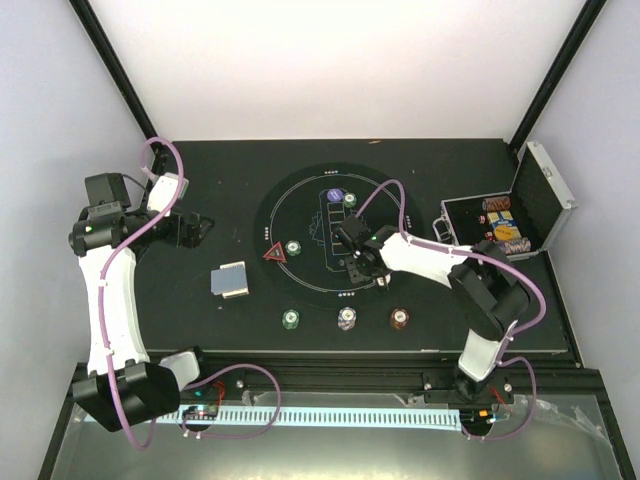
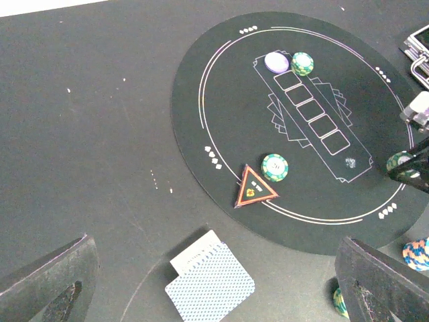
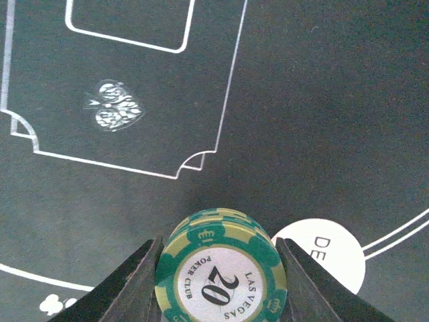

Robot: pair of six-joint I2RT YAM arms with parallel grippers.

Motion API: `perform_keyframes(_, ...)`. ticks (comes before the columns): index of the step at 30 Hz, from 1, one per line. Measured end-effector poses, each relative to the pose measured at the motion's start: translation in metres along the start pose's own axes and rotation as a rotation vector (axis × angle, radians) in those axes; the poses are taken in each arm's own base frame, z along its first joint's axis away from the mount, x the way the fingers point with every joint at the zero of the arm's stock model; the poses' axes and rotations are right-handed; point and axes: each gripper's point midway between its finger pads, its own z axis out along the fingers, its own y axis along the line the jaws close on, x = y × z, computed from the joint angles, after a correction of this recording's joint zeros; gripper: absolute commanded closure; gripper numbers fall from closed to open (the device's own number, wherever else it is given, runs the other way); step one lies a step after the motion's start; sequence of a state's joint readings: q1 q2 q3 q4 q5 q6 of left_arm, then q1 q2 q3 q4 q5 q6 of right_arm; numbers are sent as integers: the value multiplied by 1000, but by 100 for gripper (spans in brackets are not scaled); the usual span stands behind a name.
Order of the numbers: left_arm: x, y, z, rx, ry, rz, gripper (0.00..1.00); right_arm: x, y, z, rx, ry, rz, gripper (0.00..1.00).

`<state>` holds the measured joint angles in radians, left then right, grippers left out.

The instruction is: Distribute texas hold em gaming equipment

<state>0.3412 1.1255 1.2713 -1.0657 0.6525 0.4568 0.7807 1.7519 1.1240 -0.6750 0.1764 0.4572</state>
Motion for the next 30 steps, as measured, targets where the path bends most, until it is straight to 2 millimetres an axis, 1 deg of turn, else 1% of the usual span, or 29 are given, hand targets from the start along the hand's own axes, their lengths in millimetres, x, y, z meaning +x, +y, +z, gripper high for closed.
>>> perform_keyframes(3, 0, 0, 0, 1, -1, 0, 1, 2, -7, 13, 7, 19, 11, 74)
perform_keyframes(9, 0, -1, 0, 4, -1, 0, 1, 2, -7, 29, -11, 23, 28, 74)
perform_keyframes(12, 0, -1, 0, 5, -1, -1, 1, 2, -5, 30, -21, 22, 30, 74)
perform_keyframes(13, 0, -1, 0, 6, -2, -1, 1, 2, -5, 30, -23, 22, 31, 72)
perform_keyframes(14, 0, -1, 0, 6, -2, -1, 1, 2, -5, 30, -25, 23, 32, 69)
perform_keyframes(18, 0, -1, 0, 7, -1, -2, 1, 2, -5, 30, -29, 24, 37, 46)
perform_keyframes(21, 0, -1, 0, 7, -1, -2, 1, 1, -5, 28, -33, 15, 40, 35)
perform_keyframes(24, 0, -2, 0, 8, -2, -2, 1, 2, -5, 22, -32, 7, 41, 27)
perform_keyframes(26, 0, -2, 0, 11, -3, -3, 1, -1, -5, 10, -33, -14, 37, 26)
perform_keyframes(28, -1, -3, 0, 14, -4, -3, 1, -5, -4, -10, -37, -54, 31, 22)
perform_keyframes(30, -1, -3, 0, 18, -6, -4, 1, -10, 2, -33, -50, -102, 21, 19)
